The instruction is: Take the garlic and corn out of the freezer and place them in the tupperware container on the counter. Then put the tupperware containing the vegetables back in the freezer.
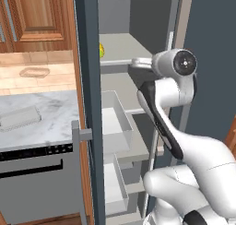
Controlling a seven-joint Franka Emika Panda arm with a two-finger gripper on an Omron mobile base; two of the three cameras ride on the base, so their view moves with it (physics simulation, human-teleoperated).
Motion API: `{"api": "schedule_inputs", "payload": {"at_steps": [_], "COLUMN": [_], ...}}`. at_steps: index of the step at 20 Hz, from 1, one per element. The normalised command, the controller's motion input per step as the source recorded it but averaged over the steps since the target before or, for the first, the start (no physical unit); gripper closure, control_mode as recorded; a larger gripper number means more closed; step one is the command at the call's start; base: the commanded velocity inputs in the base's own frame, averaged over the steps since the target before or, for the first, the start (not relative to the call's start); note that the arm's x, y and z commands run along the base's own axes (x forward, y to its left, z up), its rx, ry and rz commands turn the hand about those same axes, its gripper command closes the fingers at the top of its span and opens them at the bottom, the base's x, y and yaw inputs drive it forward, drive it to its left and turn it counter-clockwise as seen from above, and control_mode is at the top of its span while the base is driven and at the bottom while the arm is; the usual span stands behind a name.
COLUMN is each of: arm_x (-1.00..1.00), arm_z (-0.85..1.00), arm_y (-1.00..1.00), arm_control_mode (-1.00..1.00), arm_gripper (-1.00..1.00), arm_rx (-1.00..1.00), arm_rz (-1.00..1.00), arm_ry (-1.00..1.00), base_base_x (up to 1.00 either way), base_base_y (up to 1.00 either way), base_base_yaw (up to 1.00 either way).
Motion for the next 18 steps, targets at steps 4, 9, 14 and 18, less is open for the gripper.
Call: {"api": "schedule_inputs", "payload": {"at_steps": [4, 9, 14, 18], "arm_x": [-0.66, -0.57, -0.33, -0.16], "arm_z": [0.14, 0.01, -0.03, -0.19], "arm_y": [-0.11, -0.21, -0.17, -0.02], "arm_control_mode": [-1.00, -1.00, -1.00, -1.00], "arm_gripper": [1.00, 1.00, 1.00, 1.00], "arm_rx": [0.02, 0.01, 0.00, 0.00], "arm_rz": [0.00, 0.00, 0.00, 0.00], "arm_ry": [0.08, 0.09, 0.14, 0.22], "base_base_x": [0.00, 0.00, 0.00, 0.00], "base_base_y": [0.00, 0.00, 0.00, 0.00], "base_base_yaw": [0.00, 0.00, 0.00, 0.00]}}
